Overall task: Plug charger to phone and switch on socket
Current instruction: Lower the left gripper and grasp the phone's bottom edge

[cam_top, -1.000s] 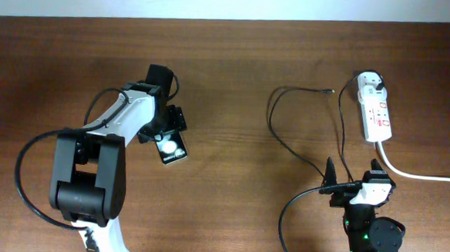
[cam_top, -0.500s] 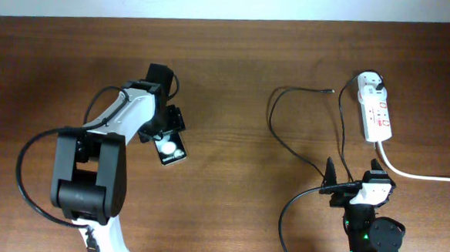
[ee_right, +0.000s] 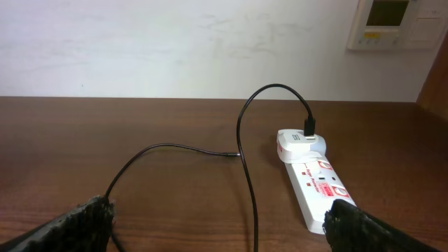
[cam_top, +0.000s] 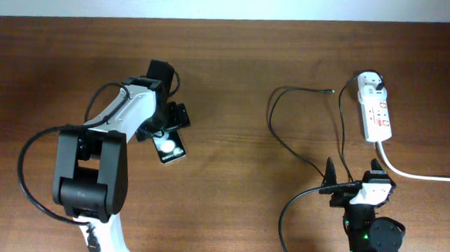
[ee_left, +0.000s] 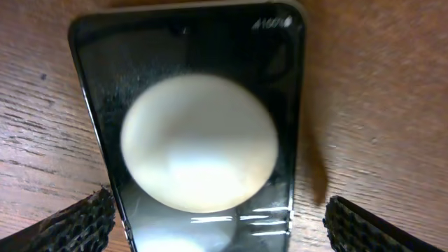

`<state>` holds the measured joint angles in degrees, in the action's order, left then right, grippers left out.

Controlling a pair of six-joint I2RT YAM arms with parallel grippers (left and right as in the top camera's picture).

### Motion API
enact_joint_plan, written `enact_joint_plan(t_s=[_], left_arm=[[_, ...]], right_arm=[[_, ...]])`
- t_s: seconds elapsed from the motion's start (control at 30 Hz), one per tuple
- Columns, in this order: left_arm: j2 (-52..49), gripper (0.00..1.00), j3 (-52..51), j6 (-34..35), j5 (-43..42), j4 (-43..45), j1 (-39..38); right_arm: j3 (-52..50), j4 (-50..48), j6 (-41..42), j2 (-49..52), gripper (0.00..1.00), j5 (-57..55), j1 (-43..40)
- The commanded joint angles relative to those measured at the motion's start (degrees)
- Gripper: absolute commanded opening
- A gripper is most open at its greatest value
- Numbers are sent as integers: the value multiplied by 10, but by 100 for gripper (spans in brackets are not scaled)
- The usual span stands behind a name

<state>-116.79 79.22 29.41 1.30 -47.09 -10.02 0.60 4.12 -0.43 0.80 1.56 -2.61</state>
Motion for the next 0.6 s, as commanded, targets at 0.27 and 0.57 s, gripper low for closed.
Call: enact_joint_plan(t_s=[0.27, 0.57], left_arm=[[-5, 84, -57, 25, -31, 27, -1], [-5, 64, -46, 25, -35, 8, -1]], right_arm=[[-3, 2, 1, -4, 99, 8, 3], [-3, 2, 1, -4, 99, 8, 3]])
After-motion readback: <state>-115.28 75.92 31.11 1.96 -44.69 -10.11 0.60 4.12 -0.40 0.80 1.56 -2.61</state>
